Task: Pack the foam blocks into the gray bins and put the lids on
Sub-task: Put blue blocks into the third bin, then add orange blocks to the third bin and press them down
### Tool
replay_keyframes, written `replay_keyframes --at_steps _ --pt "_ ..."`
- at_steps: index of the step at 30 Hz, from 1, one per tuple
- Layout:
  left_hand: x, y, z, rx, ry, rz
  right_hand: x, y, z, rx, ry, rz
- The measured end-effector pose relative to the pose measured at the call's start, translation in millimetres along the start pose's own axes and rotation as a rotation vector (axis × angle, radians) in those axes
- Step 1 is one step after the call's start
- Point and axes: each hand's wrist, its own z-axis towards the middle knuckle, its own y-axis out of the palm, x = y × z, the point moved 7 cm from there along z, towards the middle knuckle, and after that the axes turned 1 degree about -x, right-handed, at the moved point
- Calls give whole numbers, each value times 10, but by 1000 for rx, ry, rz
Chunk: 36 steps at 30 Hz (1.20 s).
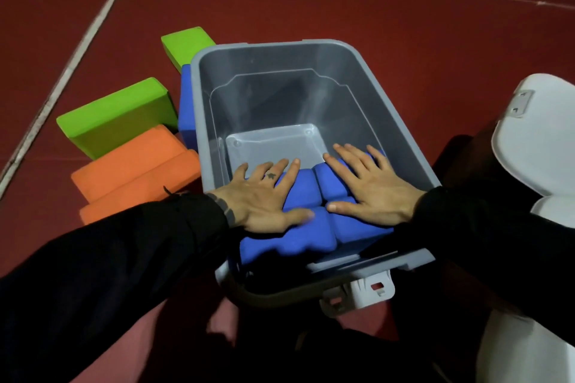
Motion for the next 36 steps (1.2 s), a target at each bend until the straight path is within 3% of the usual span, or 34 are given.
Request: replay_keyframes --at_steps 8,15,17,21,25,29,33,36 --pt "123 -96 -157 237 126 68 30 -289 -14 154 19 45" --pt "75 -190 -135 279 100 10 174 -494 141 189 87 135" --pt "5 -331 -203 371 84 -59 83 -674 230 268 59 186" --pt "-459 -819 -555 734 58 -197 -319 -1166 454 460 -37 328" --pt "-1484 -674 -1049 899 -188 -349 -1040 -1575 878 495 -172 400" --pt "-2545 223 -1313 689 -553 -395 -2001 -1604 1480 386 -363 217" --pt "-3152 994 -1467 535 -774 -610 -2869 -1119 2095 7 -478 -144" --pt "-3400 1325 -1473 486 -914 -887 -3292 -733 2426 -223 -504 -279"
